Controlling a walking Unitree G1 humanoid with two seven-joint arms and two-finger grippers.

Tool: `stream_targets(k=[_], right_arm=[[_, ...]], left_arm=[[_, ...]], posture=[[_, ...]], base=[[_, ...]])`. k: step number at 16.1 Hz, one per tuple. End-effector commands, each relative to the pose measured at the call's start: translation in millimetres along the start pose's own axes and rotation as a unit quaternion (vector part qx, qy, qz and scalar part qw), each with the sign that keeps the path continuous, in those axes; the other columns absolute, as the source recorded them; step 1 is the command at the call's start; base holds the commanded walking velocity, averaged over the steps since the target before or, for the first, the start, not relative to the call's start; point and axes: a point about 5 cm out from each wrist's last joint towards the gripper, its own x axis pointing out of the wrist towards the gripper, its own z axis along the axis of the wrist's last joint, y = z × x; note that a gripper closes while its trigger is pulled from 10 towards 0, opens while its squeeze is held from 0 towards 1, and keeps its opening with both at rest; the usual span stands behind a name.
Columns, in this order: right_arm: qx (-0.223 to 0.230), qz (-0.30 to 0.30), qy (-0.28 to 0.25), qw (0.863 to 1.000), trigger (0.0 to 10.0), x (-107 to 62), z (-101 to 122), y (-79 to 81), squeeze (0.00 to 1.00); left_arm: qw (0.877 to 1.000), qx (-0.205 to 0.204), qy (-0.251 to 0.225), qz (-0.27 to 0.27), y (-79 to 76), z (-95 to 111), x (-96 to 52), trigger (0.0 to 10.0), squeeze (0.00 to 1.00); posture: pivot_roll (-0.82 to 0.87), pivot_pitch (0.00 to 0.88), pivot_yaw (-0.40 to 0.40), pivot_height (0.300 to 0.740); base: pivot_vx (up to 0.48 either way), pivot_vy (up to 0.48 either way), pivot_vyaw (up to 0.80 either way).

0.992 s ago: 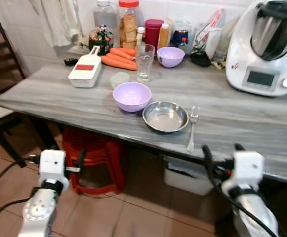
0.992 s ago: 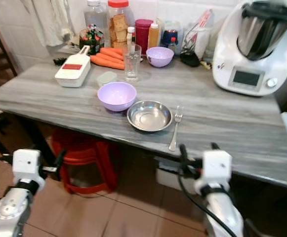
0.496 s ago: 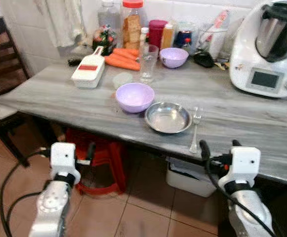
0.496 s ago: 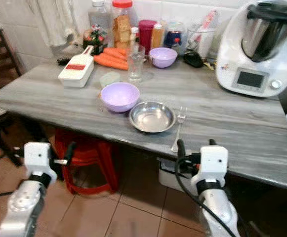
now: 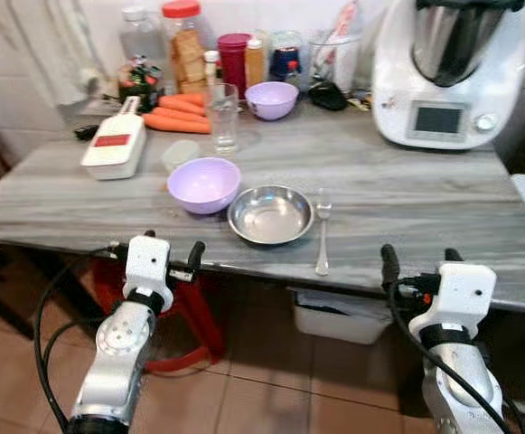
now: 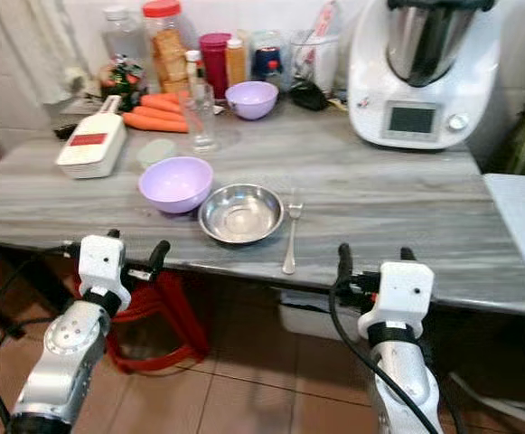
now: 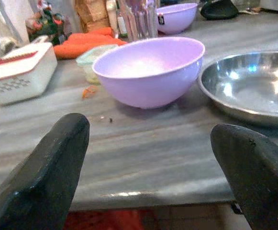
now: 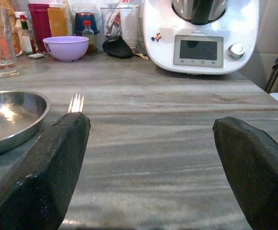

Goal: Setting the table

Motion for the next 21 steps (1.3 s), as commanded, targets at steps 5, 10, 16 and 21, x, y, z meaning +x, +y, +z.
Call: stream_targets(k=[5,10,16,21], right_arm=[[0.002,0.002,-0.009,1.0,10.0,-0.6,2.9,3.8,0.0],[0.002,0.007,0.001,1.0,10.0,2.3,1.6,3.5,0.0],[0.006,0.012,-0.001,1.0,10.0,7.0,2.4,6.4,0.0],[0.011,0.011,-0.003,1.0,10.0,9.3,2.9,5.2,0.0]], left_arm=[[0.999,-0.035,0.019,-0.001,-2.6,-2.7,3.9,10.0,0.0],[0.998,-0.058,0.016,-0.001,-5.6,-1.7,3.6,10.0,0.0],[0.999,-0.051,0.015,0.005,-3.6,2.3,6.3,10.0,0.0],[0.998,-0.054,0.018,0.006,-5.9,2.1,5.5,10.0,0.0]], posture=[[-0.07,0.0,0.092,0.74],[-0.06,0.0,0.073,0.74],[-0.05,0.0,0.066,0.74],[-0.04,0.0,0.064,0.74]], base=[[0.0,0.0,0.0],[0.0,0.0,-0.38],[-0.041,0.0,-0.13],[-0.298,0.0,0.0]])
